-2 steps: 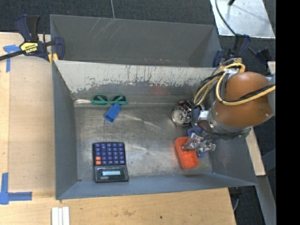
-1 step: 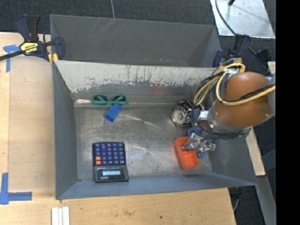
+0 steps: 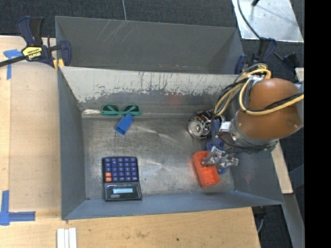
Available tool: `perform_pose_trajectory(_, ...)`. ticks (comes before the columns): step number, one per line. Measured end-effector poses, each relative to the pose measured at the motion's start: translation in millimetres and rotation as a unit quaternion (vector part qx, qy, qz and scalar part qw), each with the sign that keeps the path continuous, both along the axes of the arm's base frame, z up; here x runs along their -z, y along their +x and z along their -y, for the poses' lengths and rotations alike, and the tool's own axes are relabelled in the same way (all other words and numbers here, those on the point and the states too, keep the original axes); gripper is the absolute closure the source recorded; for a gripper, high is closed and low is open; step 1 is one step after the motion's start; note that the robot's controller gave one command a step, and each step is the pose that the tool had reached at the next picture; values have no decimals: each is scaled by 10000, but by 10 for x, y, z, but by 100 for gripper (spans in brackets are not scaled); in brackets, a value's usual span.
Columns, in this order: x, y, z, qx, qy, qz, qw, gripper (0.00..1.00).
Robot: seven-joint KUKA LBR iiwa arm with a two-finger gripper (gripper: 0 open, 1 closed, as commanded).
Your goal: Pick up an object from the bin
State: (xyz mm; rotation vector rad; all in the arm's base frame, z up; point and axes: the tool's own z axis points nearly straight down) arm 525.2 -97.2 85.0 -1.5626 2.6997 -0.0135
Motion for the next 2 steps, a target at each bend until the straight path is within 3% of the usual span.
perform_pose_trajectory(2, -208, -48, 11, 6, -7, -119, 9999, 100)
